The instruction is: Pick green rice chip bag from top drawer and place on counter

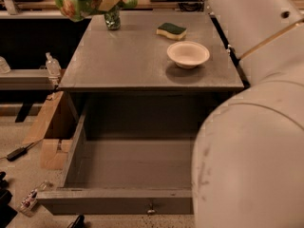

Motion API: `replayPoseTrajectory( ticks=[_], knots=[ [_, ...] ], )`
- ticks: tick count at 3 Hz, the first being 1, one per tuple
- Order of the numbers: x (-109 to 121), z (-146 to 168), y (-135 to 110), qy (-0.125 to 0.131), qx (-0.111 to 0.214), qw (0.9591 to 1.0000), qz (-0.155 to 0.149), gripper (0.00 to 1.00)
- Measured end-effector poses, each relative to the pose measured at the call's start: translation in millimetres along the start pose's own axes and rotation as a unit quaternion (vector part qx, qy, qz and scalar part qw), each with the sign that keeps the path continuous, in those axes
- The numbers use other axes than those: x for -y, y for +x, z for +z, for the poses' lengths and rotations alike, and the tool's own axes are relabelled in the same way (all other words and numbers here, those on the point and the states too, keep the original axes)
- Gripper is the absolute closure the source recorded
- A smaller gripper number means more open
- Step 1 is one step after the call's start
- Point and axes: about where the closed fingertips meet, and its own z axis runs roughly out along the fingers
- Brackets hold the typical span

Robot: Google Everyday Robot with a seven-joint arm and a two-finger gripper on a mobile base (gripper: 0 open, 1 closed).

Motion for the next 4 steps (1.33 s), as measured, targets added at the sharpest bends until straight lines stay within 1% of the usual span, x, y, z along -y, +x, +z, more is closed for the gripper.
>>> replayPoseTrajectory(
  ticks=[1, 2, 3, 4],
  knots=[
    [31.5, 22.7, 18.8, 0.051, 0.018, 0.9983, 0.023, 1.0],
    [39.0, 61.2, 51.9, 0.071, -0.016, 0.9964, 0.045, 1.0],
    [16.9, 100.3, 98.9, 0.053, -0.101, 0.9916, 0.06, 1.0],
    [-11.8, 119.8, 126.1, 0.024, -0.146, 0.9875, 0.054, 0.81]
  ],
)
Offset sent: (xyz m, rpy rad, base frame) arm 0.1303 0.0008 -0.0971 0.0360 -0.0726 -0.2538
